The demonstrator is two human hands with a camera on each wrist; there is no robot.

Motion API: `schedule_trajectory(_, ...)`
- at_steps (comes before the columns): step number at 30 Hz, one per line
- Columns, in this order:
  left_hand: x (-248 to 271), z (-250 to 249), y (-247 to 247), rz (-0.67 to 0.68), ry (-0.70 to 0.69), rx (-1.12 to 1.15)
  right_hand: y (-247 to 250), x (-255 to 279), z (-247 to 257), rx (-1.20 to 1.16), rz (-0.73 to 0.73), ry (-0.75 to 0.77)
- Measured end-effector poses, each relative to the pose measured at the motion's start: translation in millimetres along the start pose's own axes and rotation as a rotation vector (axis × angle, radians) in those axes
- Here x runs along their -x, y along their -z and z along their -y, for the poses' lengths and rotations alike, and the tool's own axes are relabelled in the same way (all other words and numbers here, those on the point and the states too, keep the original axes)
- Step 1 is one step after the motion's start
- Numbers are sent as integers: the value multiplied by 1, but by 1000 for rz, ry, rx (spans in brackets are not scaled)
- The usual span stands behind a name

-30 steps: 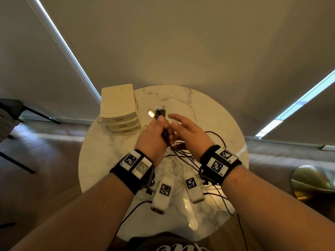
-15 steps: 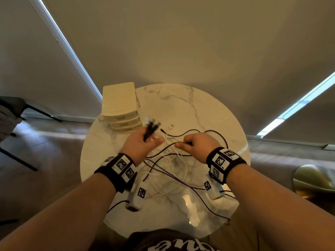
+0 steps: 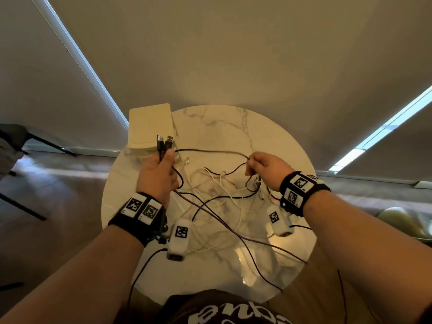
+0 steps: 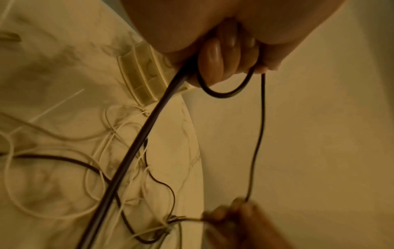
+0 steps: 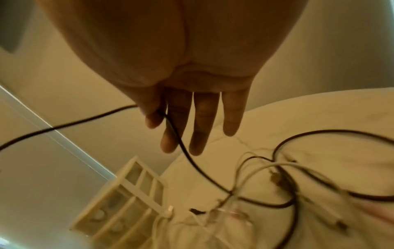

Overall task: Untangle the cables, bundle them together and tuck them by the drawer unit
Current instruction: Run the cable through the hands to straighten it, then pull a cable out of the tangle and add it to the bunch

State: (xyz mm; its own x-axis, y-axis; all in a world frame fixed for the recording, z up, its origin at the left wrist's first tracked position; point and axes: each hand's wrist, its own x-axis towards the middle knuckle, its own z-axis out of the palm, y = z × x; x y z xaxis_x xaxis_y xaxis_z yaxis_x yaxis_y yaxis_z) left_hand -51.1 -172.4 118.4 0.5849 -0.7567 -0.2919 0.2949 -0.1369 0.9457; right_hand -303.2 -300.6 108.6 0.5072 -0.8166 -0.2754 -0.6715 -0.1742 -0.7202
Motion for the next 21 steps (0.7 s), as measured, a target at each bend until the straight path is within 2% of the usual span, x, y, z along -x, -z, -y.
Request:
schedule_trajectory(3,2,8,-10,63,24,-87,-1,0,39,-286,-120,61)
schedule_trajectory(6,3,8,-20,134,20,-132,12,16,93,-660,-168,234)
schedule_trajectory(8,6,6,-27,170,-11,-152,19,26,115,-791,-172,325)
schedule_trajectory(10,11,2,-35,193,-60,-158,17,26,116,-726,-141,316)
schedule_trajectory(13,16,-1,-42,214,-119,-102,2,17,96,-409,-117,266)
schedule_trajectory(15,18,-2,-45,256,-136,-48,-4,16,90,-296,-81,216)
schedule_trajectory(18,20,1,-49,288,-106,-21,-9,23,88,-159,25,153)
schedule_trajectory(21,18,5,-53,306,-44,0,-7,28,85,-30,88,181)
